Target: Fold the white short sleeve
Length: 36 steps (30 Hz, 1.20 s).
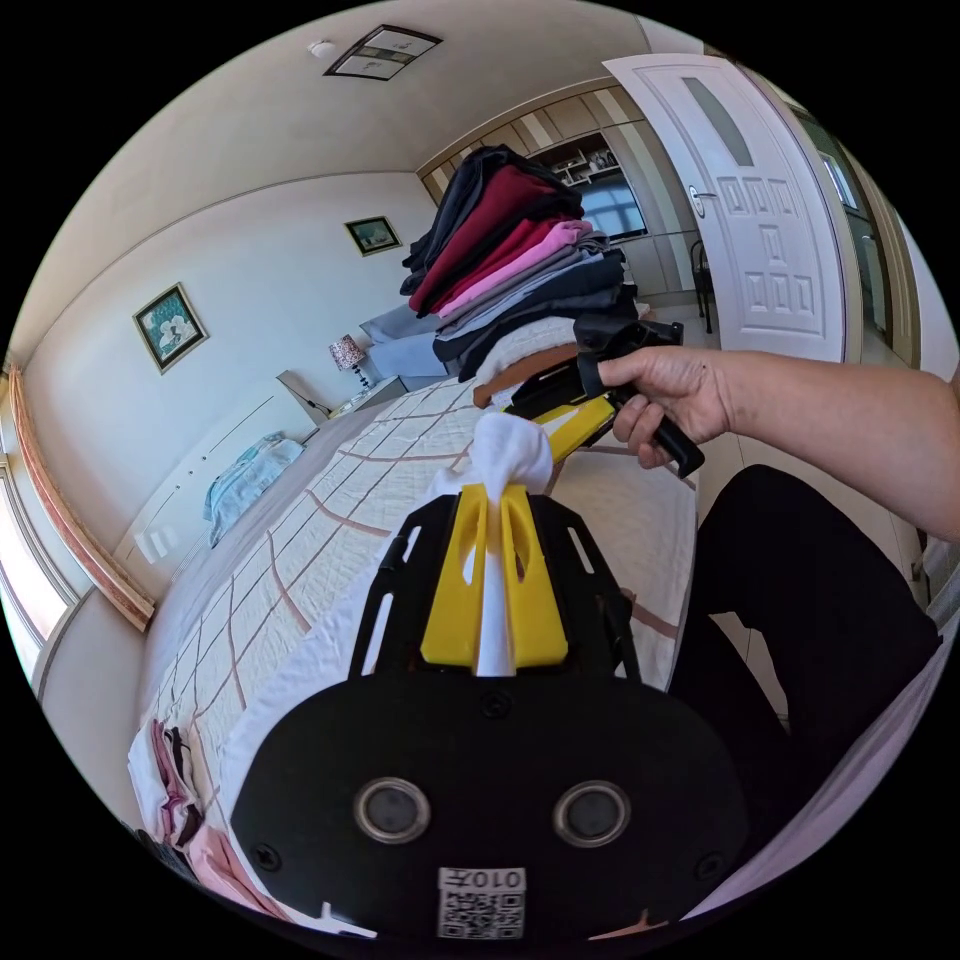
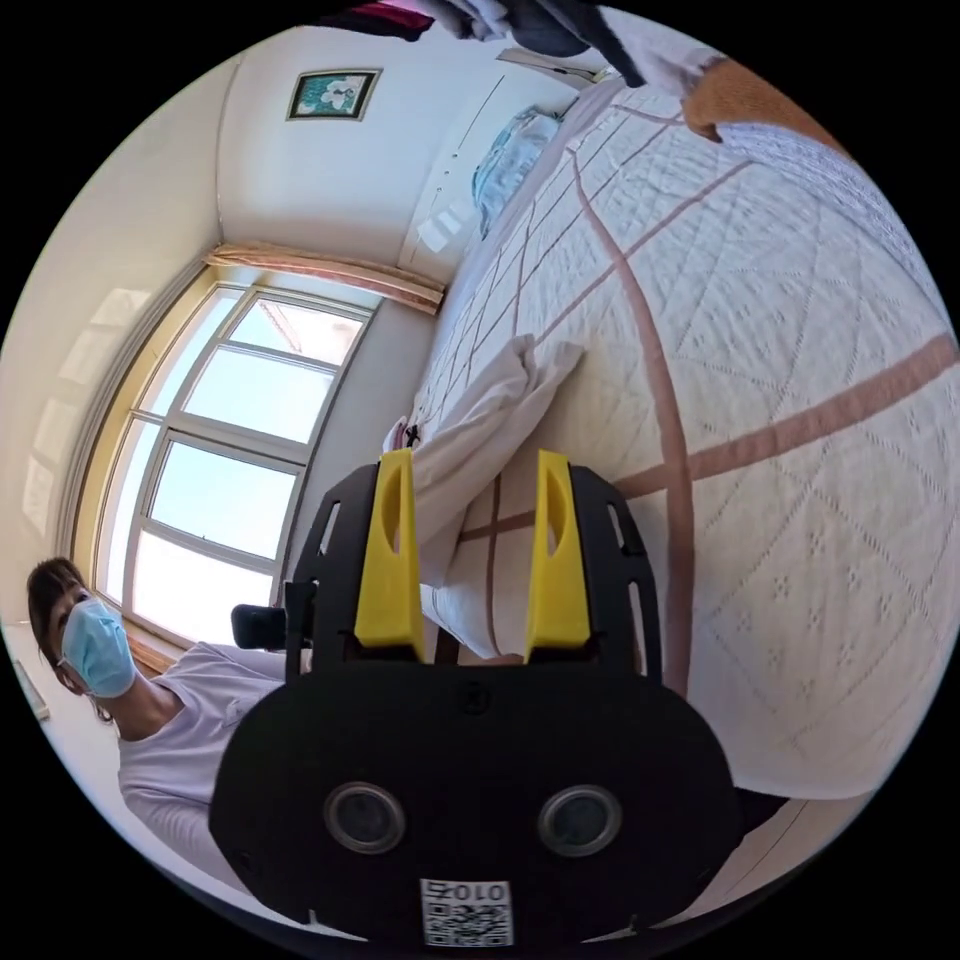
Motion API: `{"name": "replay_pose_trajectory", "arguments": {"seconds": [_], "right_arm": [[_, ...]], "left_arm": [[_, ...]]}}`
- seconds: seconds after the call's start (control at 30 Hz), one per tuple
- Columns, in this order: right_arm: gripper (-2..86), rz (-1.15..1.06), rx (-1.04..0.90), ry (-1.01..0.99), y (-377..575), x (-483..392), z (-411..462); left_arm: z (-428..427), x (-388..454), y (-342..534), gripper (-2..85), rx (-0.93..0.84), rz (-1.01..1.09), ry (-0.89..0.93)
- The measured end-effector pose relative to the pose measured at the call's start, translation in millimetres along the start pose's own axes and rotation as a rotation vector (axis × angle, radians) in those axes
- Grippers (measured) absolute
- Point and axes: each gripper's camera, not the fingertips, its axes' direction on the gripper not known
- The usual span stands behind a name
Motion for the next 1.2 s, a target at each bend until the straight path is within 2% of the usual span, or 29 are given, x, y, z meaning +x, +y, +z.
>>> {"name": "replay_pose_trajectory", "arguments": {"seconds": [0.27, 0.43, 0.6, 0.87, 0.97, 1.2], "right_arm": [[16.2, 0.083, 0.003, -0.154, -50, 21, 15], [14.5, 0.084, -0.082, -0.055, -74, 9, 39], [7.6, 0.050, 0.002, -0.055, -77, -16, 23], [5.1, -0.180, -0.029, 0.314, -89, -135, 0], [5.1, -0.237, -0.015, 0.392, -96, -180, -20], [5.1, -0.260, 0.071, 0.594, -90, -268, -73]], "left_arm": [[-2, -10, 14, 0.3, 0.011, -0.011, 0.012], [-3, -14, 26, 0.3, 0.010, -0.013, 0.009], [-2, -16, 38, 0.2, 0.016, -0.007, 0.020], [-9, -11, 40, 0.3, 0.096, -0.032, 0.059], [-12, -19, 31, 0.3, 0.145, -0.100, 0.092], [-4, -36, 32, 0.3, 0.293, -0.296, 0.290]]}}
